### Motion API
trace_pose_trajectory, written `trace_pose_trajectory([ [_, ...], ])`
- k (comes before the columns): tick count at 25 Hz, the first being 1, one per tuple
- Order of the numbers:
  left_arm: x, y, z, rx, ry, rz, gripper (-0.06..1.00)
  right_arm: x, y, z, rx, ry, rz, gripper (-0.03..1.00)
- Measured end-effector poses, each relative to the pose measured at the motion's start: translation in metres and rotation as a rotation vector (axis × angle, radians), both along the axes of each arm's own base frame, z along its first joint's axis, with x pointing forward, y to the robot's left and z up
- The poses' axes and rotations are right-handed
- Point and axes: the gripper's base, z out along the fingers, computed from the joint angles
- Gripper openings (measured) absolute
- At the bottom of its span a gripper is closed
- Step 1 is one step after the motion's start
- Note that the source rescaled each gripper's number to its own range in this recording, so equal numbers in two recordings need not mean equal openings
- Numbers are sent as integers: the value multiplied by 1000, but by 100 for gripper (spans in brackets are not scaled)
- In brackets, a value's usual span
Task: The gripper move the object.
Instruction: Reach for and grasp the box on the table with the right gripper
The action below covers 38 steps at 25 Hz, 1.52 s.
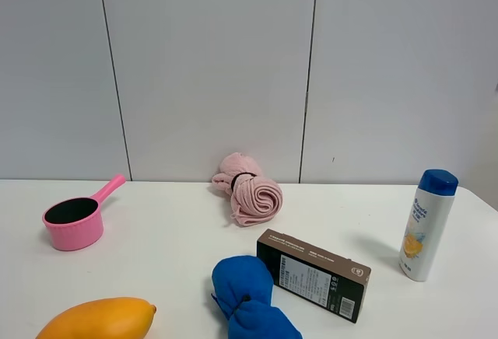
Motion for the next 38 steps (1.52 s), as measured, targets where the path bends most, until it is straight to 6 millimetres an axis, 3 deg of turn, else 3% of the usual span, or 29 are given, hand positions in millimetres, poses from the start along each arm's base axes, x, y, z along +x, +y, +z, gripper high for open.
trace_pose_trajectory([
  [29, 0, 0, 0, 0, 0, 0, 100, -3, 4, 3, 33, 11, 32, 100],
  [33, 0, 0, 0, 0, 0, 0, 100, -5, 3, 32, -18, 50, 47, 100],
  [38, 0, 0, 0, 0, 0, 0, 100, 13, 3, 94, -54, 99, 68, 100],
])
